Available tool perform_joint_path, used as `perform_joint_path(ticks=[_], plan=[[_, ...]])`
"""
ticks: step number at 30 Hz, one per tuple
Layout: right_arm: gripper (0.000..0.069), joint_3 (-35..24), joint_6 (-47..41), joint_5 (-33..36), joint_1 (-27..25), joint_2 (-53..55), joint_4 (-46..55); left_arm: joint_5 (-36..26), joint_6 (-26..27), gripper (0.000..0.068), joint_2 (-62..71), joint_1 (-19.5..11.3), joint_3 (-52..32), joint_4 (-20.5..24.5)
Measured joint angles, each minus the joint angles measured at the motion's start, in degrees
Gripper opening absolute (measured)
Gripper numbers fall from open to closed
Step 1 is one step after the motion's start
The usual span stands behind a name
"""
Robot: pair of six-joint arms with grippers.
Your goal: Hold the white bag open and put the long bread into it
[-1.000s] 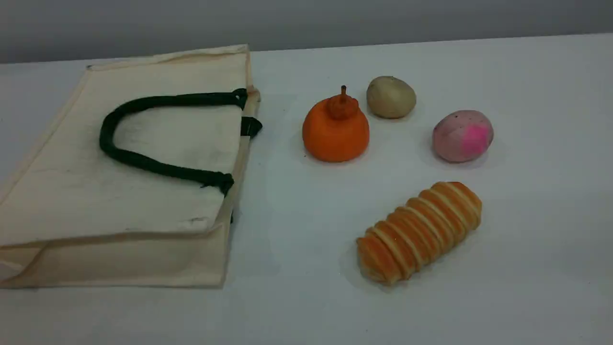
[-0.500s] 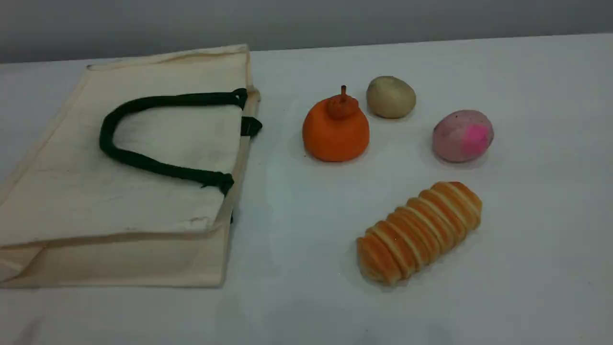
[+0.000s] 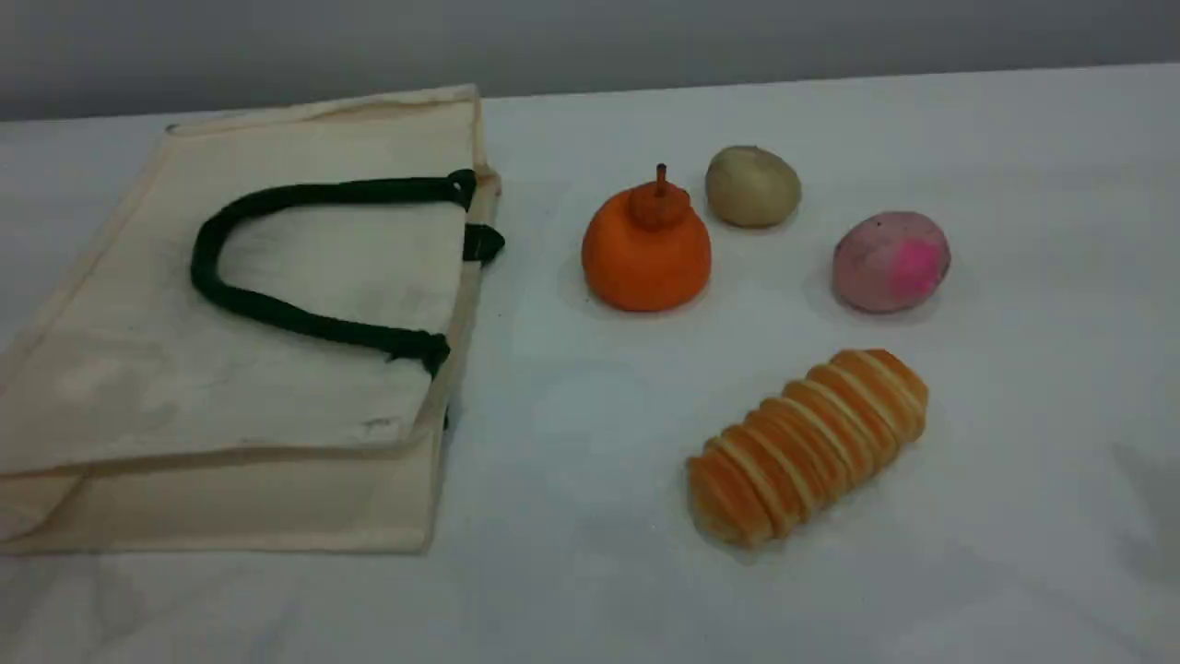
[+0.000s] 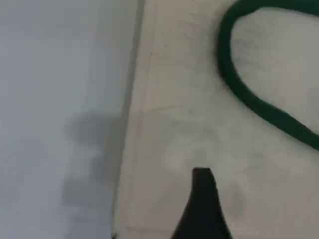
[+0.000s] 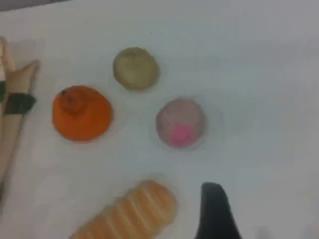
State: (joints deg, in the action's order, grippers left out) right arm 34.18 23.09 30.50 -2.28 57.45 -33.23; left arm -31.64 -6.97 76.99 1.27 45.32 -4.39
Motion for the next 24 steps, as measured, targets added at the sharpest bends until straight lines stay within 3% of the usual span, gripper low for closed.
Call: perform_joint_path(ticks=[10, 17, 24], plan=[[0.0407, 0.0, 12.16, -2.81, 0.0, 7.31, -12.89, 8.71, 0.0, 0.0499, 11.8, 0.0, 1.57, -0.07], [0.0407, 0.0, 20.09, -5.04, 0.0, 11.75, -21.3, 9.35, 0.0, 0.0499, 19.89, 0.0, 8.34, -0.07], [0.0407, 2.8, 23.44, -6.06, 0.0, 15.99, -24.23, 6.19, 0.51, 0.0499, 28.61, 0.0, 16.11, -0.07]])
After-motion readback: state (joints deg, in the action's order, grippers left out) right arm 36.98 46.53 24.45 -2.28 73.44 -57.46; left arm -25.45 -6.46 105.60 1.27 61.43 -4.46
